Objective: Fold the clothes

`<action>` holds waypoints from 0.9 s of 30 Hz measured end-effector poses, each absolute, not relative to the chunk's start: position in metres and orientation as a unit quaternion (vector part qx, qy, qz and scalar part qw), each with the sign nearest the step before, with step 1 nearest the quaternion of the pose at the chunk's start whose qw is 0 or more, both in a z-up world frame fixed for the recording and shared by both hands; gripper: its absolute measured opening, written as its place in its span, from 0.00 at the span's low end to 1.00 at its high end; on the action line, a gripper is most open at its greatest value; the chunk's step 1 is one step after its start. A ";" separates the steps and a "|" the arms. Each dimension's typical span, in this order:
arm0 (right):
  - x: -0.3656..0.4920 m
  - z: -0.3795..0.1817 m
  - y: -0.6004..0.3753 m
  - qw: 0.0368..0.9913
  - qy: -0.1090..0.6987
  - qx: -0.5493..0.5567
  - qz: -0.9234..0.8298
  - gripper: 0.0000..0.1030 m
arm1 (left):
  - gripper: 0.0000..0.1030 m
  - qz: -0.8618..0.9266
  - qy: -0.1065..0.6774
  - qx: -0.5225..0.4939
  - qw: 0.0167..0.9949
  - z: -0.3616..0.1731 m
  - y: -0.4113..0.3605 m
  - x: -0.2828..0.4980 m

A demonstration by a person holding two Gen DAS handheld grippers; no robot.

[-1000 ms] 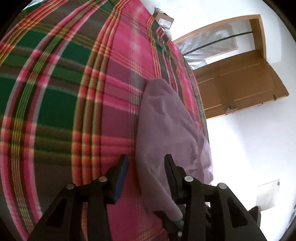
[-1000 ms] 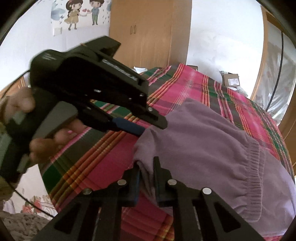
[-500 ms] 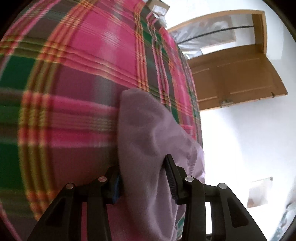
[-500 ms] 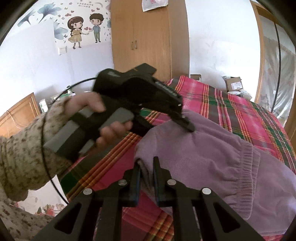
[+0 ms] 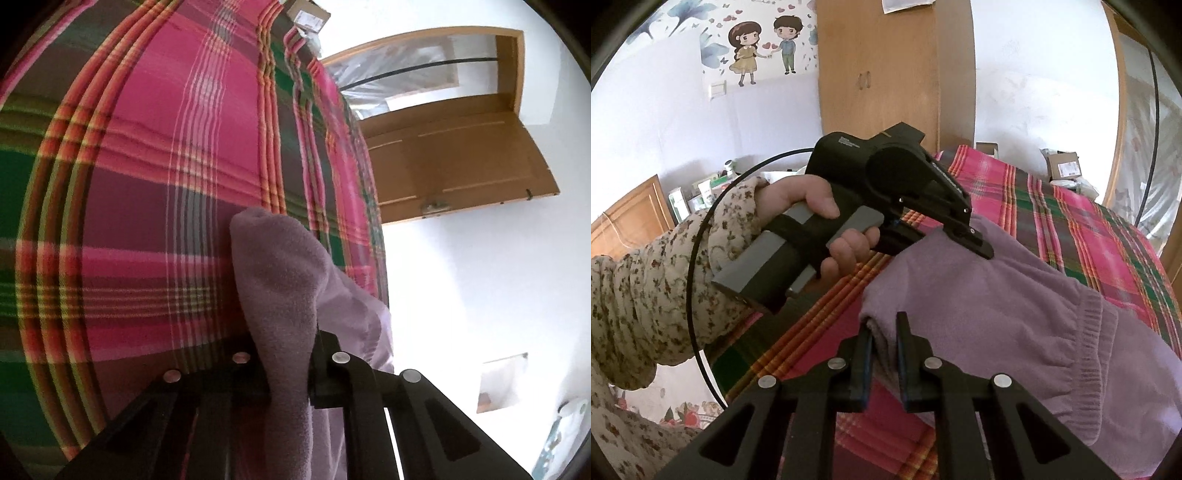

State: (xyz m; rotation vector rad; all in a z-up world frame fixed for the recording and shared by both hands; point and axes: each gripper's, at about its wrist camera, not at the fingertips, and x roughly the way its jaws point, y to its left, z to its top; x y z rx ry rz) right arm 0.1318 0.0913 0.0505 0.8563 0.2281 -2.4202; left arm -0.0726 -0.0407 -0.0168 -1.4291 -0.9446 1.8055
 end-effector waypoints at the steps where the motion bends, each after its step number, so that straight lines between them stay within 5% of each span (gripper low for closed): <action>1: 0.131 0.052 0.089 0.280 0.086 0.318 -0.902 0.10 | 0.11 0.688 -0.360 -0.542 0.322 -0.015 -0.042 -0.074; 27: 0.140 0.052 -0.021 0.443 0.104 0.329 -0.827 0.10 | 0.11 0.758 -0.351 -0.501 0.227 0.003 -0.170 -0.021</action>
